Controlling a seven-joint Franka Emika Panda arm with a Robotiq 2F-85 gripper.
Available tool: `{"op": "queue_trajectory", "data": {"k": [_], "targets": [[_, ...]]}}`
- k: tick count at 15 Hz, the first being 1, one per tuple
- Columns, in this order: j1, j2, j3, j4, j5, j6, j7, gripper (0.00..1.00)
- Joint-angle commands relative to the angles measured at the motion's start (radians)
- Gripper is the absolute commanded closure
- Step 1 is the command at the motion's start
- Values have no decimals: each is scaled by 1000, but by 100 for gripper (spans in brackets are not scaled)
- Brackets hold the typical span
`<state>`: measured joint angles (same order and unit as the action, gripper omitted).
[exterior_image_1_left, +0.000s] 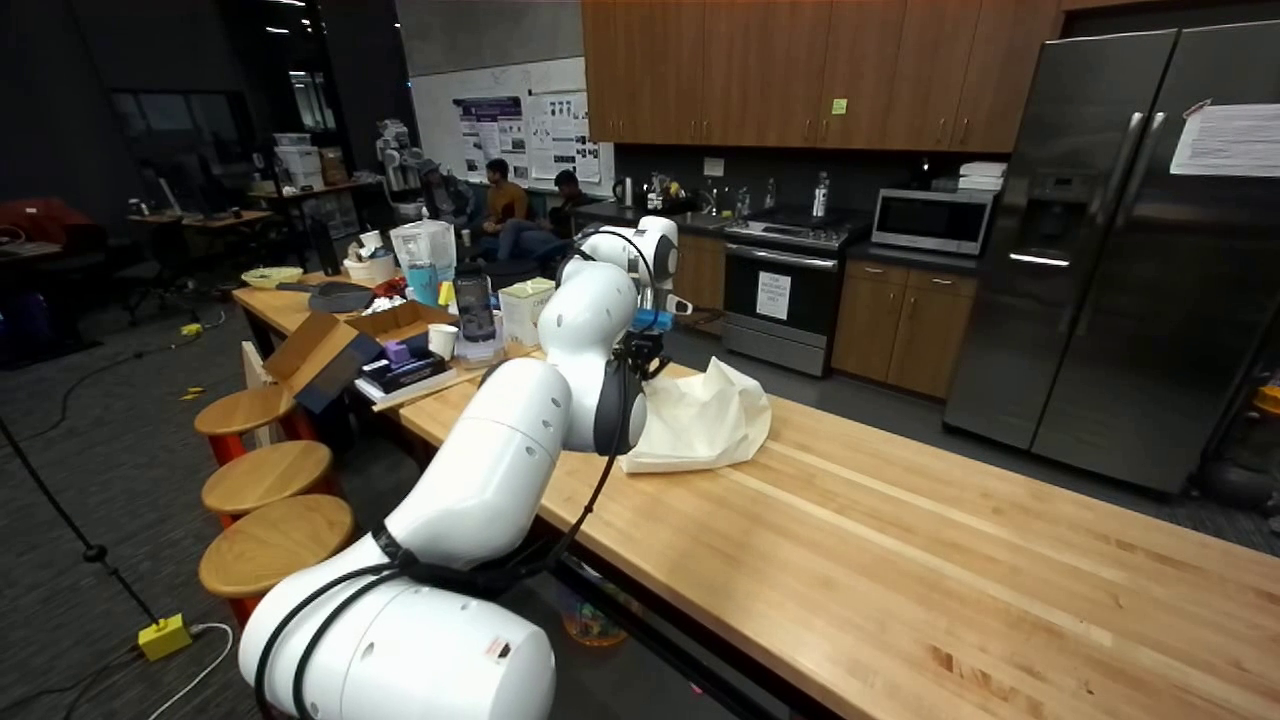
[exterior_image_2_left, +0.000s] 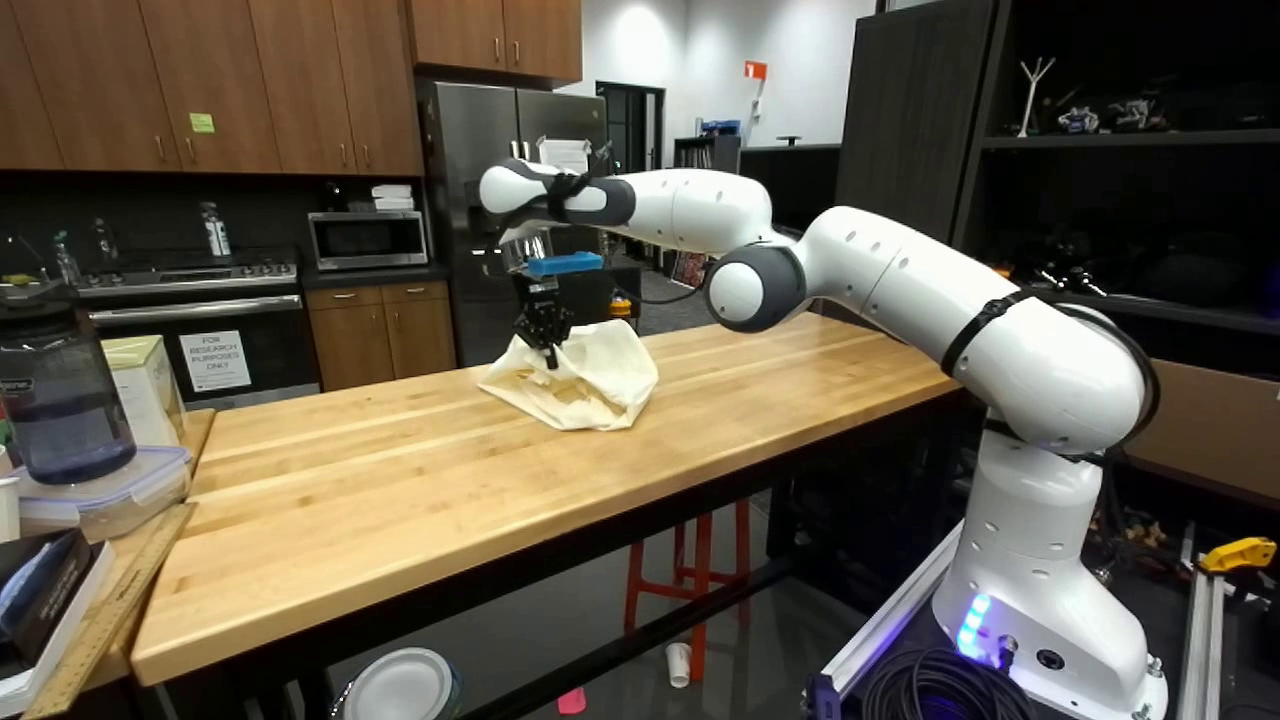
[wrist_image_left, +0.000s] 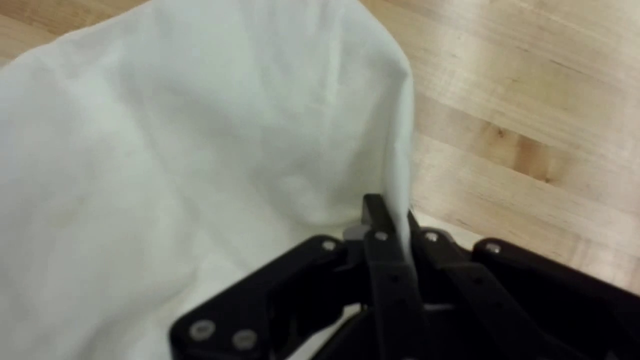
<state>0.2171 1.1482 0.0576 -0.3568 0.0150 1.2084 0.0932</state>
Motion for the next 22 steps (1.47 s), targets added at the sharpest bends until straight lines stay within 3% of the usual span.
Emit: {"op": "queue_trajectory", "data": {"k": [1,12,17,22], "targets": [[38,-32,-23,-29,-33,-43,-14,70],[212,-63,-78,-5,-158,-49,-13,0],[289,-103,-106,5,-222,17,-9,0],[312,-152,-108,6,-232,111,-6,0]]}}
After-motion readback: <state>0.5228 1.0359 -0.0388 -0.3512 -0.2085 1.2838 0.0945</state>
